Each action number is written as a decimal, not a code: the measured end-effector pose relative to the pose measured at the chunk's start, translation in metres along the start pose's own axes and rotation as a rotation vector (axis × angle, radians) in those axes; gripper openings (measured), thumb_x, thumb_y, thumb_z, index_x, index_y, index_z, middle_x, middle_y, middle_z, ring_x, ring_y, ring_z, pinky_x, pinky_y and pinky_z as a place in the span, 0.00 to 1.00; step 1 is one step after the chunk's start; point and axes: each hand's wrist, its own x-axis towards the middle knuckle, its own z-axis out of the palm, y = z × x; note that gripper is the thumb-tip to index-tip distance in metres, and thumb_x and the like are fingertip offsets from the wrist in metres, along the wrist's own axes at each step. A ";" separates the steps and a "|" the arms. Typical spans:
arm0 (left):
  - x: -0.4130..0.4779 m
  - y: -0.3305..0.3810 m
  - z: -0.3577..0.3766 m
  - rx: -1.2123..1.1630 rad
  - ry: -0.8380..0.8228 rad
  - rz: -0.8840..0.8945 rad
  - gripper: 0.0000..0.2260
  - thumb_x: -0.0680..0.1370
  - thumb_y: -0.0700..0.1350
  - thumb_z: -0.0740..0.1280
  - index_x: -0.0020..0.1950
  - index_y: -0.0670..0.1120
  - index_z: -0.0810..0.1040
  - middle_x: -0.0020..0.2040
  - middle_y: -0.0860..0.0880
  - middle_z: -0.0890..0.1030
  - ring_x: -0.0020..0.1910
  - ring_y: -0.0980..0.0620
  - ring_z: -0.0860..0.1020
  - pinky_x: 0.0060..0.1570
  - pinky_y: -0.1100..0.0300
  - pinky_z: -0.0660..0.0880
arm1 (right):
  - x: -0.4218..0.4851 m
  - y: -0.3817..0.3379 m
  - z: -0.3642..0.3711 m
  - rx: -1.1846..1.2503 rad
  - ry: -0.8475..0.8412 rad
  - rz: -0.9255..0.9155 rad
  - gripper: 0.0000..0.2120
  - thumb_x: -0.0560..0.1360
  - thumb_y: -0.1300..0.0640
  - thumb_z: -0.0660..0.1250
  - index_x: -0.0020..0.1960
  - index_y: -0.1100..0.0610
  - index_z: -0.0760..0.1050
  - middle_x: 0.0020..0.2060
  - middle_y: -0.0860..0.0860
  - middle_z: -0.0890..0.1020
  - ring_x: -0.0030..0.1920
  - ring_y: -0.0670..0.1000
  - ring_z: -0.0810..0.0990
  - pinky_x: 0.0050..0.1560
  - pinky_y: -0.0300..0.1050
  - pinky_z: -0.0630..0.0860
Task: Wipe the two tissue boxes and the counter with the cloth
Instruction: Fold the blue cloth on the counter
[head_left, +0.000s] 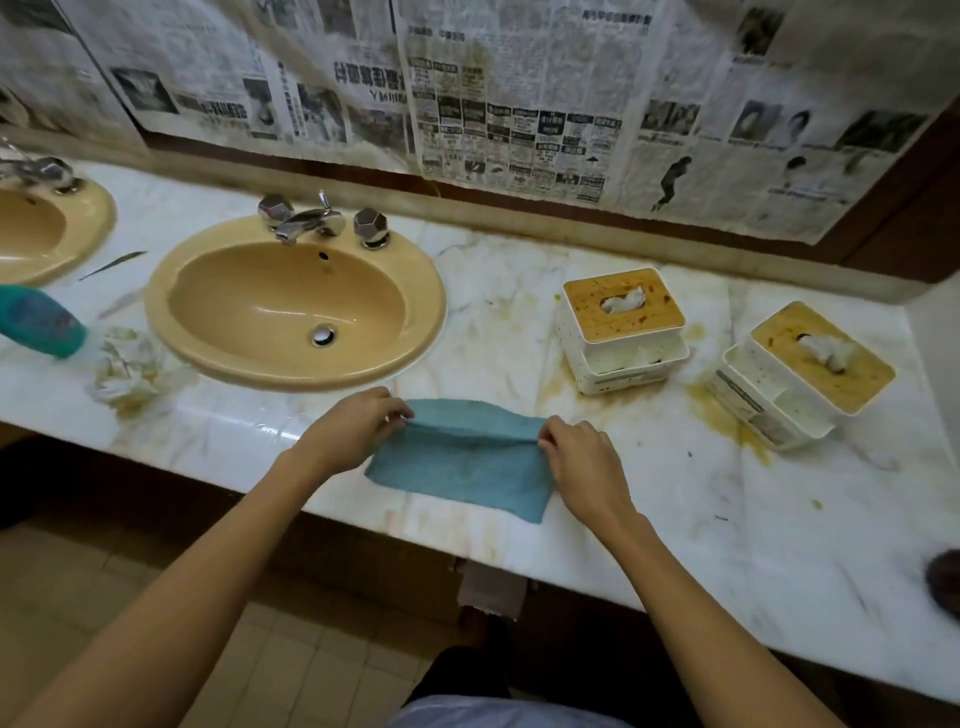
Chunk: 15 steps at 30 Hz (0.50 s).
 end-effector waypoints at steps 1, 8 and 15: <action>0.003 0.010 -0.007 -0.015 -0.032 0.031 0.10 0.84 0.45 0.65 0.63 0.48 0.84 0.53 0.50 0.79 0.48 0.51 0.77 0.50 0.59 0.70 | -0.003 0.010 -0.014 0.022 -0.010 0.002 0.04 0.83 0.55 0.62 0.50 0.52 0.74 0.41 0.47 0.80 0.44 0.53 0.73 0.44 0.49 0.72; 0.044 0.104 -0.025 -0.036 -0.219 0.177 0.07 0.84 0.47 0.66 0.58 0.53 0.83 0.51 0.55 0.79 0.47 0.58 0.77 0.51 0.60 0.75 | -0.030 0.089 -0.115 0.112 -0.111 0.039 0.04 0.80 0.54 0.67 0.50 0.47 0.81 0.45 0.44 0.83 0.45 0.46 0.79 0.46 0.47 0.79; 0.090 0.202 -0.029 -0.009 -0.068 0.320 0.09 0.84 0.45 0.66 0.60 0.50 0.84 0.54 0.52 0.85 0.48 0.55 0.77 0.49 0.59 0.73 | -0.053 0.157 -0.181 0.080 0.032 0.091 0.04 0.79 0.56 0.69 0.48 0.48 0.81 0.43 0.44 0.83 0.44 0.46 0.79 0.45 0.48 0.79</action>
